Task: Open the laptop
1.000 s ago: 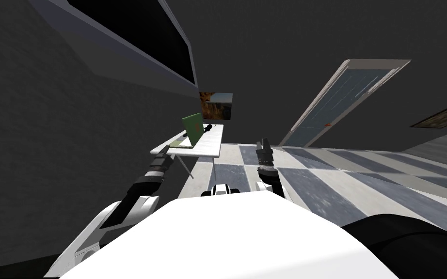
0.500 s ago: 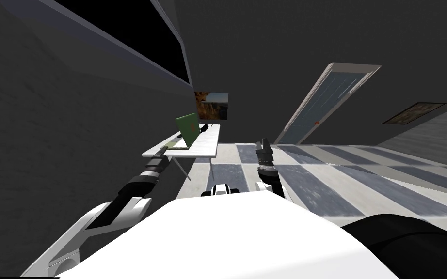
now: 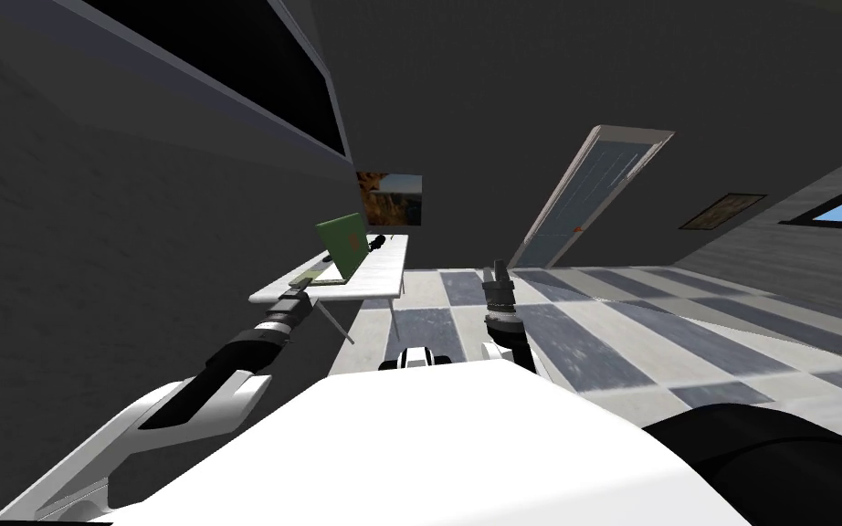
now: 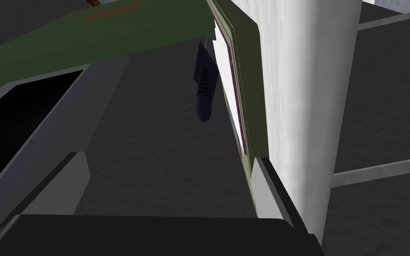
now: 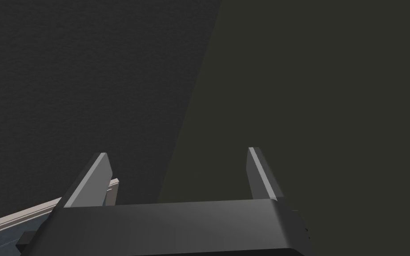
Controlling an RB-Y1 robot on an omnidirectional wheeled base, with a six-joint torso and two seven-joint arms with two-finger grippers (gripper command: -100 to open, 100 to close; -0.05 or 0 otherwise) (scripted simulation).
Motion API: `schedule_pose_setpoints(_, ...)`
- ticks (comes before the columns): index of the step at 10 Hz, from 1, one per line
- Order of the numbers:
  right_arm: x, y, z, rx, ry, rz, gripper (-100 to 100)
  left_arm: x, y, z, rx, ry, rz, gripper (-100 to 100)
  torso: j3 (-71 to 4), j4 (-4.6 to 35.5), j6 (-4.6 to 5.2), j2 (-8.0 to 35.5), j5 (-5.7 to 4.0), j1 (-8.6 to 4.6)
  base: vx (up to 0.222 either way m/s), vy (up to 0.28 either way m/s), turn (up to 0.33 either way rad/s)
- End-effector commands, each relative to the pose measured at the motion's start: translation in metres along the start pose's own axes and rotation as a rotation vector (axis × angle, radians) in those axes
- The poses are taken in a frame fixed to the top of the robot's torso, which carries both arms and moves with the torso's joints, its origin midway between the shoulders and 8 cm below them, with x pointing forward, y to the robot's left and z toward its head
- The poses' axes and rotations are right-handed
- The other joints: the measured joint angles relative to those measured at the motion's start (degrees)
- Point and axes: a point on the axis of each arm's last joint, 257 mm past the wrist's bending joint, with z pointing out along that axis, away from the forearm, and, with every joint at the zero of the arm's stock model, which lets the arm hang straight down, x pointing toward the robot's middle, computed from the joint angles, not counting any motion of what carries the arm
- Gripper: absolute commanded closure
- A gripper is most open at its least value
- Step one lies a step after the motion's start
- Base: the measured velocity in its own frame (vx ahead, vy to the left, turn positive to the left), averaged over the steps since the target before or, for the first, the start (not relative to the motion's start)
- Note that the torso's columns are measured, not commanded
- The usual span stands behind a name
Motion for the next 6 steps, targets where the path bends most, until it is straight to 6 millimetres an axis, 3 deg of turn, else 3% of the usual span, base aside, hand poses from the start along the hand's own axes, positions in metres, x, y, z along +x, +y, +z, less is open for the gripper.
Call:
schedule_pose_setpoints(1,0.000,0.000,0.000,0.000,0.000,0.000,0,-0.012,0.009,0.000,-0.062,-0.010,0.020,-100,0.0,0.0,0.01,0.0,-0.01,-0.03,-0.004,-0.022,-0.084)
schedule_pose_setpoints(6,0.000,0.000,0.000,0.000,0.000,0.000,0,-0.036,0.022,-0.002,-0.166,-0.032,0.063,-100,0.0,0.0,-0.02,0.0,0.00,0.01,-0.002,-0.018,-0.094)
